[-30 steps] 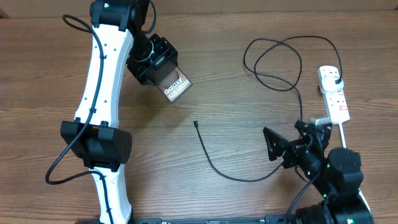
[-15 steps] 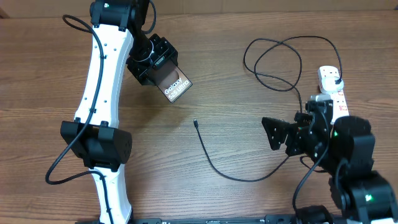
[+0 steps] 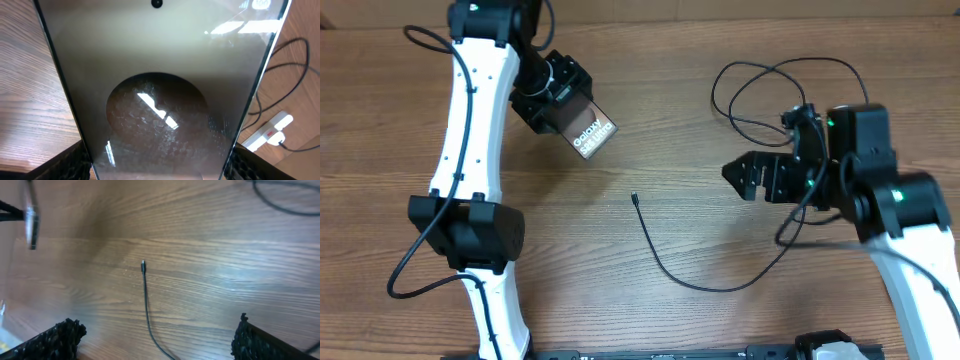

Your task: Plug charger to phone and switch on socket

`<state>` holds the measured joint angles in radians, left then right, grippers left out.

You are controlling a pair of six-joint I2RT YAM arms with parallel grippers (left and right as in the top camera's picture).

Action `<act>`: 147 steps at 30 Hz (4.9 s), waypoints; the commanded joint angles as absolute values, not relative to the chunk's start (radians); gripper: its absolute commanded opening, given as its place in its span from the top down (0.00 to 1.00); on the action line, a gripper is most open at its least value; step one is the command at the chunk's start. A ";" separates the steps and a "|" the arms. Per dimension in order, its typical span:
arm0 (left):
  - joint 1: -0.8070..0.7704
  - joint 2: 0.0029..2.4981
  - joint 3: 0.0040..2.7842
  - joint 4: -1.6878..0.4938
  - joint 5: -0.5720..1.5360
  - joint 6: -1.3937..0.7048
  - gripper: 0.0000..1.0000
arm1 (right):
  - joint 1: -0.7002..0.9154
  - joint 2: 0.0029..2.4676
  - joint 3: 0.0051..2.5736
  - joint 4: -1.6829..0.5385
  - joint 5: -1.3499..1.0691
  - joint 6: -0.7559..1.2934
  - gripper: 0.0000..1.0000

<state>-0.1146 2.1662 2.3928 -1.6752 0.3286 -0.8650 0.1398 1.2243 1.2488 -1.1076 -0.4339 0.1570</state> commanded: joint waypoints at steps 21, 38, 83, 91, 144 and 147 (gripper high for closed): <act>-0.033 2.130 2.397 -1.671 0.342 -0.906 0.93 | 0.344 1.456 1.273 -0.877 -0.427 0.349 0.00; 0.002 2.130 2.397 -1.672 0.540 -0.905 0.91 | 0.500 1.652 1.271 -0.892 -0.290 0.414 0.11; -0.001 2.130 2.397 -1.690 0.488 -1.065 0.92 | 0.412 1.749 1.271 -0.079 -0.800 1.082 0.20; -0.024 2.131 2.397 -1.689 0.489 -1.121 0.92 | 0.438 1.749 1.271 -0.007 -0.781 1.108 0.21; -0.171 2.131 2.397 -1.689 0.465 -1.325 0.91 | 0.490 1.750 1.271 -0.023 -0.682 1.092 0.83; -0.171 2.131 2.397 -1.689 0.465 -1.325 0.91 | 0.490 1.750 1.271 -0.023 -0.682 1.098 0.87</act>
